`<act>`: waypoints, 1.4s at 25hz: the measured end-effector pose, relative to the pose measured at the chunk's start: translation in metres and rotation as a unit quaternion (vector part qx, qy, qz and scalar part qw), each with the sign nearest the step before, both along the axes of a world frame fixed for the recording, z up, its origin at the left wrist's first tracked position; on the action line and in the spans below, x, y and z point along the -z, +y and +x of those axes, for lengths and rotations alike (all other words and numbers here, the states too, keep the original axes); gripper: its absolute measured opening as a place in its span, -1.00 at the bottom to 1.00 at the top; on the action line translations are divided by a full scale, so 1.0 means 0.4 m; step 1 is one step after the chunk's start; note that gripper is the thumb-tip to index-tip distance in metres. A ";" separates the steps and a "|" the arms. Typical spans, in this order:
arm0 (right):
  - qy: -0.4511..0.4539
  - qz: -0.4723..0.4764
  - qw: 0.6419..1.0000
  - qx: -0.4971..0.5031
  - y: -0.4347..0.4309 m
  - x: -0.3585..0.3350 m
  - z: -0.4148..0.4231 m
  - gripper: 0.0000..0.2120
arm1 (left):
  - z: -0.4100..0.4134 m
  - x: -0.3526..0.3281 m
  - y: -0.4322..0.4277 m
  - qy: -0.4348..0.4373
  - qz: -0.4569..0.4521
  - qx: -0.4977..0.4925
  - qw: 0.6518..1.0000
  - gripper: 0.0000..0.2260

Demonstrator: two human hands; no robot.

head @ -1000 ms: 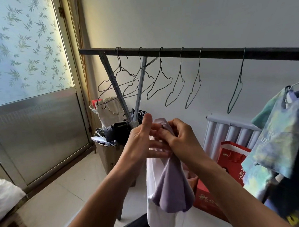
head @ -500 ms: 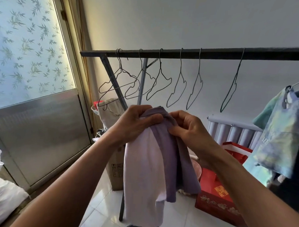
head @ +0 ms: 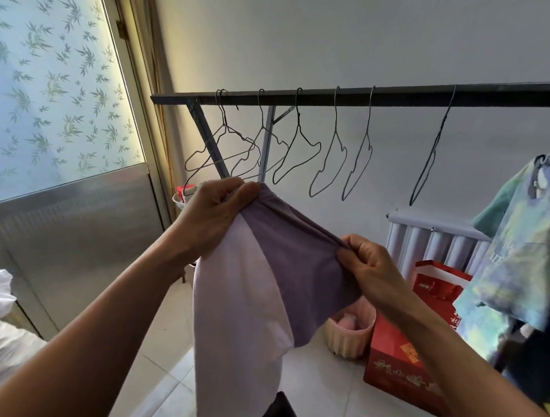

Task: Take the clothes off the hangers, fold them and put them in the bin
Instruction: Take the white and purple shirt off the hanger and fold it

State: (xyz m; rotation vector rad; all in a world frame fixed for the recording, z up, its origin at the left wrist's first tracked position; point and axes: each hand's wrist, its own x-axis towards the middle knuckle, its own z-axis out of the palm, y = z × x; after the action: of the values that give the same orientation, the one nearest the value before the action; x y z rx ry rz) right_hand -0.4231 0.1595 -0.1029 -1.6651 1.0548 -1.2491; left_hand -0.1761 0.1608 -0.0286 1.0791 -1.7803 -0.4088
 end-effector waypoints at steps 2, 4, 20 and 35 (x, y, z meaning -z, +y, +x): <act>-0.021 -0.019 1.000 0.007 -0.017 -0.007 -0.015 -0.81 | 0.016 -0.010 0.011 0.004 0.032 0.000 0.999 -0.56; -0.035 -0.030 0.999 0.012 -0.031 -0.022 -0.031 -0.82 | 0.022 -0.024 0.026 0.028 0.095 0.017 0.995 -0.65; -0.063 -0.039 0.994 -0.078 0.031 -0.047 0.071 -0.80 | -0.102 -0.060 0.011 0.094 0.090 0.060 0.990 -0.81; -0.048 0.100 0.991 -0.072 0.036 -0.064 0.039 -0.86 | -0.091 0.191 0.085 0.361 0.313 0.163 0.863 -0.40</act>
State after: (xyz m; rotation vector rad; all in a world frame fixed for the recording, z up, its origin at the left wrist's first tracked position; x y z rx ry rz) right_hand -0.4076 0.1741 -0.0775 -1.4862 0.9500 -1.0818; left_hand -0.2123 0.1947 -0.1049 0.8540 -1.1403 -1.4735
